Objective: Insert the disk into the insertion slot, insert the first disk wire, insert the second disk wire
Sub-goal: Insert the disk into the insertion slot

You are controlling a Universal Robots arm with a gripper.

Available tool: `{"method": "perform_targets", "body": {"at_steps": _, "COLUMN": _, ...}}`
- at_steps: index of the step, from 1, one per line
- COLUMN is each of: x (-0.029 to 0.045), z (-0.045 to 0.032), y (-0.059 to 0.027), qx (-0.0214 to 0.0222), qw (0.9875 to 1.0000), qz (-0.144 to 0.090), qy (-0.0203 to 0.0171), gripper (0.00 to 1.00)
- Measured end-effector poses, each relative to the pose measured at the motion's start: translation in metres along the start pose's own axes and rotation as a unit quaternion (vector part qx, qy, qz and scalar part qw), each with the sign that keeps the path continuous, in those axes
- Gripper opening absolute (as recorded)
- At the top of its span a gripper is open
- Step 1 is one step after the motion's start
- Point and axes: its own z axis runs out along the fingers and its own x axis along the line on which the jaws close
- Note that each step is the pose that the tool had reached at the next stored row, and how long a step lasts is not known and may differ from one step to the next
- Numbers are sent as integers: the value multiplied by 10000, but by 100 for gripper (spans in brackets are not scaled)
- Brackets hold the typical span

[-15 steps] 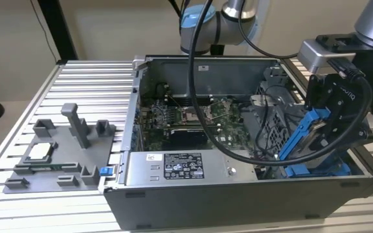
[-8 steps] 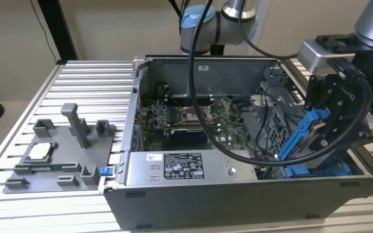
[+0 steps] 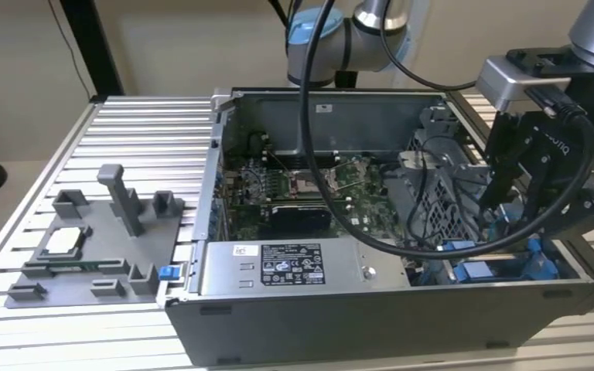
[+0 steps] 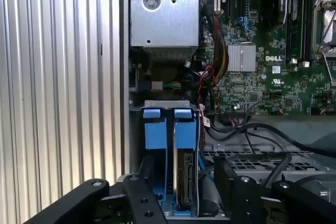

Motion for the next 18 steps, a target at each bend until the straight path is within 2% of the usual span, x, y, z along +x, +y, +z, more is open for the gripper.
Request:
{"method": "perform_targets", "body": {"at_steps": 8, "x": 0, "z": -124, "y": 2, "qx": -5, "qw": 10000, "qz": 0, "qy": 0, "gripper": 100}}
{"method": "perform_targets", "body": {"at_steps": 18, "x": -44, "z": -127, "y": -20, "qx": -1, "qw": 10000, "qz": -4, "qy": 0, "gripper": 100}}
